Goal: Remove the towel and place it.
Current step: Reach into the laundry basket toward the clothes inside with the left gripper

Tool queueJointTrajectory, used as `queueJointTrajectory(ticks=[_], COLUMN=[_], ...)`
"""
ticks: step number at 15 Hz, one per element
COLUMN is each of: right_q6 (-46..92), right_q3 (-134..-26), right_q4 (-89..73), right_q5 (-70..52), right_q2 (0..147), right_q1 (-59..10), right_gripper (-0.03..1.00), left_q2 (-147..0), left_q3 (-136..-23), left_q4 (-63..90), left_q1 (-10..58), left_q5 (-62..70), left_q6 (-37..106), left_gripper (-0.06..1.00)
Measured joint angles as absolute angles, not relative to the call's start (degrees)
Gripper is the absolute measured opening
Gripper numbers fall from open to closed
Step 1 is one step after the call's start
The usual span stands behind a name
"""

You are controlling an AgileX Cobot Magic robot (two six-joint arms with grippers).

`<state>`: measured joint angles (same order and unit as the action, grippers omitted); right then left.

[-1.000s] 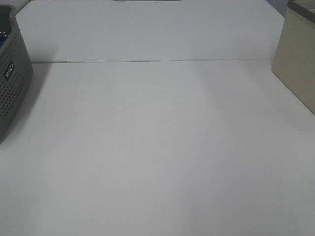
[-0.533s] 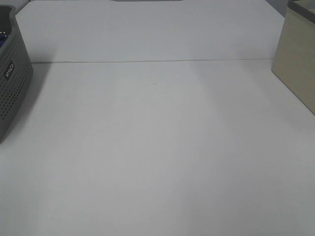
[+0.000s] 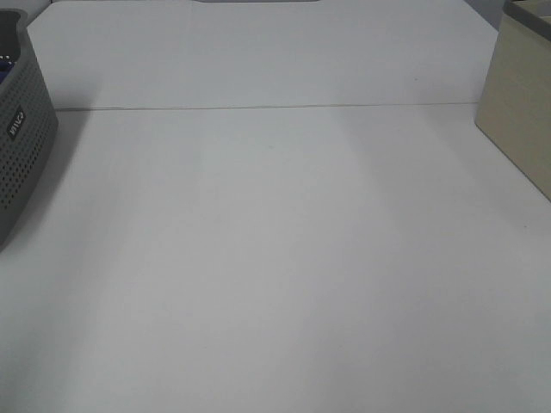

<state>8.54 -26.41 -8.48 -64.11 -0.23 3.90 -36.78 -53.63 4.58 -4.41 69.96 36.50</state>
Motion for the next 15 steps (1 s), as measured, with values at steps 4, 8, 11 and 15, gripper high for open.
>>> queueJointTrajectory(ticks=[4,8,11,15], right_q6=[8.54,8.54,8.54,8.54], right_q3=[-26.41,-26.41,-26.41,-26.41], right_q4=[-8.48,-8.48,-8.48,-8.48], right_q5=[-64.11,-64.11,-64.11,-64.11], right_q2=[-0.23,-0.23,-0.23,-0.23], right_q1=[3.90,3.90,3.90,3.90], right_gripper=[0.75,0.75,0.75,0.75], left_q2=[-60.85,-79.07,-92.48,-106.97], left_q3=[-75.00,-88.35,-96.49,-103.48], left_q4=[-0.74,-9.85,-10.94,-10.31], left_q1=[-4.41,-4.47,-7.79,-15.07], left_q5=[69.96,69.79,69.73,69.61], left_q6=[50.76,56.26,57.18,63.77], left_gripper=[0.99,0.99,0.99,0.99])
